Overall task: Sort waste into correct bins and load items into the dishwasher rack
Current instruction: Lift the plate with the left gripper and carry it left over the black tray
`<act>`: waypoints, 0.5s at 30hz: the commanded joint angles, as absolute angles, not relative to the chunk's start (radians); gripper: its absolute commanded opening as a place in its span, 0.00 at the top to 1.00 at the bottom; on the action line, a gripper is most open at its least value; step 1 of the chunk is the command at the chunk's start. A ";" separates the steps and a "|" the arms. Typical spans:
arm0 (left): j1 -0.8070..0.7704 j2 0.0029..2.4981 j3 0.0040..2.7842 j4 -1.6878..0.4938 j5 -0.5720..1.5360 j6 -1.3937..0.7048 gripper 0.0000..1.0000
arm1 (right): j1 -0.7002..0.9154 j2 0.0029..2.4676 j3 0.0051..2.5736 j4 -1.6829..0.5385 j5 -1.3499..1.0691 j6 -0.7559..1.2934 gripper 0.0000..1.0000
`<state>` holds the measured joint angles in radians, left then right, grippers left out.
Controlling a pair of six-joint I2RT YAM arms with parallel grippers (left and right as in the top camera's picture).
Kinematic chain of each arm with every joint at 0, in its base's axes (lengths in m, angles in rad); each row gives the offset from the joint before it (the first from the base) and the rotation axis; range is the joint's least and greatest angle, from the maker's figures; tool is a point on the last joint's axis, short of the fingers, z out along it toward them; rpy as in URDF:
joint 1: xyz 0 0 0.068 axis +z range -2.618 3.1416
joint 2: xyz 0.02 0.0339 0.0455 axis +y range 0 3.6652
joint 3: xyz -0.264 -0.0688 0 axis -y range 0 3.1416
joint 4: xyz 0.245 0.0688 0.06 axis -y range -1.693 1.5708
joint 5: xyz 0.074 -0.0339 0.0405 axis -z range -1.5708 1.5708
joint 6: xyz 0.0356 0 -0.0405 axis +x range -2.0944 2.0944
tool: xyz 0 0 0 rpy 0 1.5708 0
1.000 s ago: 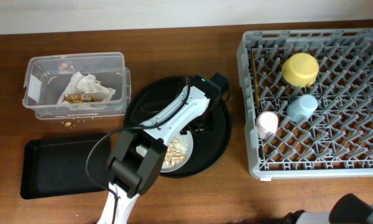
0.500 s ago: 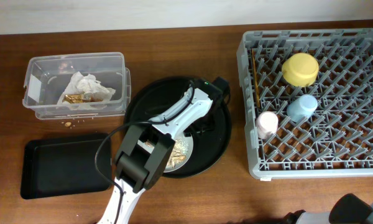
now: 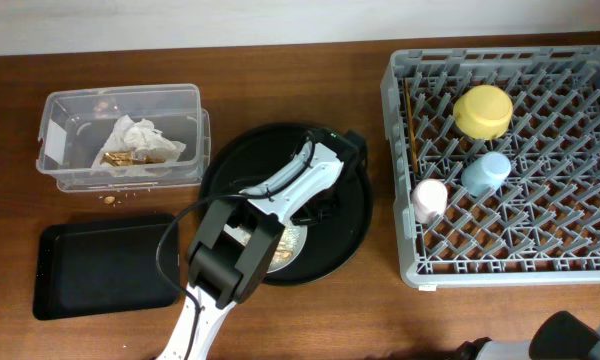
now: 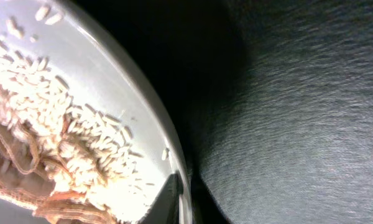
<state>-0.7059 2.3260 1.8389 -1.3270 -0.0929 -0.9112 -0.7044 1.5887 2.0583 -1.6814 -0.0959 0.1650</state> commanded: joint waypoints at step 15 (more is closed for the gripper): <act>-0.684 2.238 2.039 -1.575 -0.166 -0.920 0.99 | -0.708 1.594 2.062 -1.684 -0.101 0.174 0.01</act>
<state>-0.7033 2.3196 2.0151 -1.5524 -0.1333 -0.9127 -0.7044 1.5887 2.0583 -1.6825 -0.0959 0.1654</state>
